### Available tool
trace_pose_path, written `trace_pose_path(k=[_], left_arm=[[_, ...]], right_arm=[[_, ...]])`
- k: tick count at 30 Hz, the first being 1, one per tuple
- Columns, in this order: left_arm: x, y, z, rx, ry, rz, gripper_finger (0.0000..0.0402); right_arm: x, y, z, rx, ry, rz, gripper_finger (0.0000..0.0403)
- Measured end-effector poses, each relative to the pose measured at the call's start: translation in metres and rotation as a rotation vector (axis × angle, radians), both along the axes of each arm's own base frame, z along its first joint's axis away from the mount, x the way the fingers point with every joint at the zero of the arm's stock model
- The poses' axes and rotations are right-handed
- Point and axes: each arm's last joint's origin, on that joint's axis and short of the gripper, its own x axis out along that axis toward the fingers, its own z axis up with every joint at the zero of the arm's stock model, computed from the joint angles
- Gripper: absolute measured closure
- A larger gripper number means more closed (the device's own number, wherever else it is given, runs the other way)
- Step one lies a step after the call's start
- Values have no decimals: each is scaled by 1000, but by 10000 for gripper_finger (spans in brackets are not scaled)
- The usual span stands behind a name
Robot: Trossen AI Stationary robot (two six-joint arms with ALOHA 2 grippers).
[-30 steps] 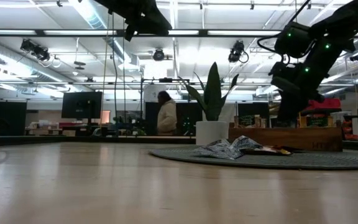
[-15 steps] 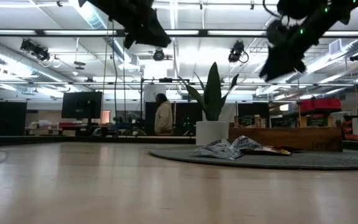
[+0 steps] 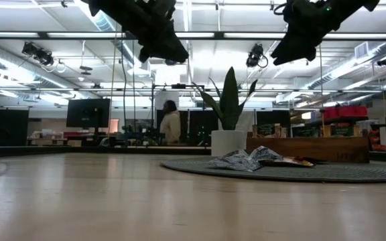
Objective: Pick & Place Tea
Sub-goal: Put the purple tea bag into the wooden organizer
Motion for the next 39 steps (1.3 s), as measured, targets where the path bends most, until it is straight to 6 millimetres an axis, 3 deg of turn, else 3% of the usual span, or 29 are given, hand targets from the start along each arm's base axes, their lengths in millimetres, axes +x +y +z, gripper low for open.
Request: trace_pose_path(k=[16, 22, 31, 39], left_arm=[[17, -24, -19, -56, 55, -215, 303], [32, -44, -39, 101, 123, -385, 274], [64, -54, -87, 54, 123, -537, 172], [82, -69, -120, 143, 104, -661, 178]], right_arm=[[10, 12, -5, -70, 56, 124, 220], [15, 10, -9, -62, 78, 126, 220], [15, 14, -11, 19, 72, 216, 221], [13, 19, -14, 47, 106, 258, 221]])
